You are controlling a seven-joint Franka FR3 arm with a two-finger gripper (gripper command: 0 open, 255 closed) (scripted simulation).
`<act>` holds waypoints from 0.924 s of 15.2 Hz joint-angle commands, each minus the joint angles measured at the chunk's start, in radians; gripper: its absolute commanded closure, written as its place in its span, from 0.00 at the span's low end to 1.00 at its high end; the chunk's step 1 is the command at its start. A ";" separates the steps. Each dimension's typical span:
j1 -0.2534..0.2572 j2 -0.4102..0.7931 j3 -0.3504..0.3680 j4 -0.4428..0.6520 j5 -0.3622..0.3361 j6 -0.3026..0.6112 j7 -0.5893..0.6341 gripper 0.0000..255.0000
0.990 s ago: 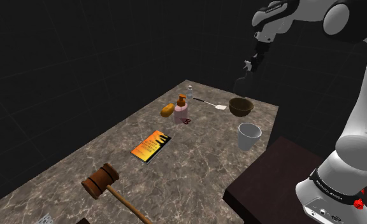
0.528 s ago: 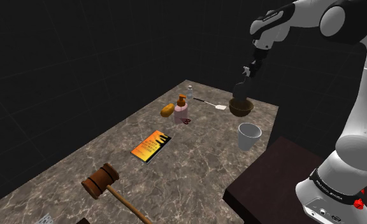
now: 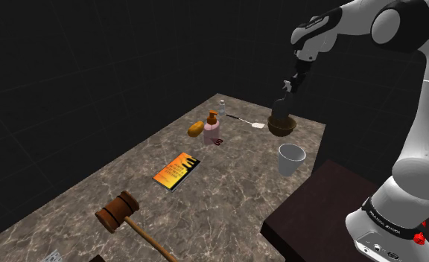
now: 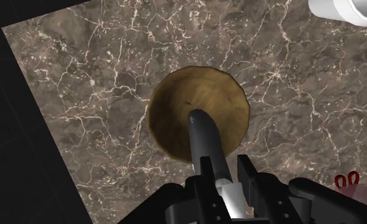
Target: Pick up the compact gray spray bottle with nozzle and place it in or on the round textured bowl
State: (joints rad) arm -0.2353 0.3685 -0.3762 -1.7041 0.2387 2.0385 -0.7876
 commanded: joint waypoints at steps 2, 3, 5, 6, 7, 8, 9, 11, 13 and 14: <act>0.000 0.000 0.000 0.000 0.000 0.000 0.000 0.00; 0.000 0.000 0.000 0.000 0.000 0.000 0.000 0.00; 0.000 0.000 0.000 0.000 0.000 0.000 0.000 0.00; 0.000 0.000 0.000 0.000 0.000 0.000 0.000 0.00; 0.000 0.000 0.000 0.000 0.000 0.000 0.000 0.00; 0.000 -0.011 -0.003 0.018 -0.007 -0.028 0.004 0.00; -0.001 -0.022 -0.006 0.038 -0.012 -0.057 0.008 0.00; -0.003 -0.037 -0.011 0.077 -0.022 -0.111 0.015 0.00; -0.003 -0.037 -0.011 0.077 -0.022 -0.111 0.015 0.00; -0.003 -0.037 -0.011 0.077 -0.022 -0.111 0.015 0.00</act>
State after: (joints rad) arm -0.2384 0.3335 -0.3866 -1.6270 0.2180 1.9305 -0.7734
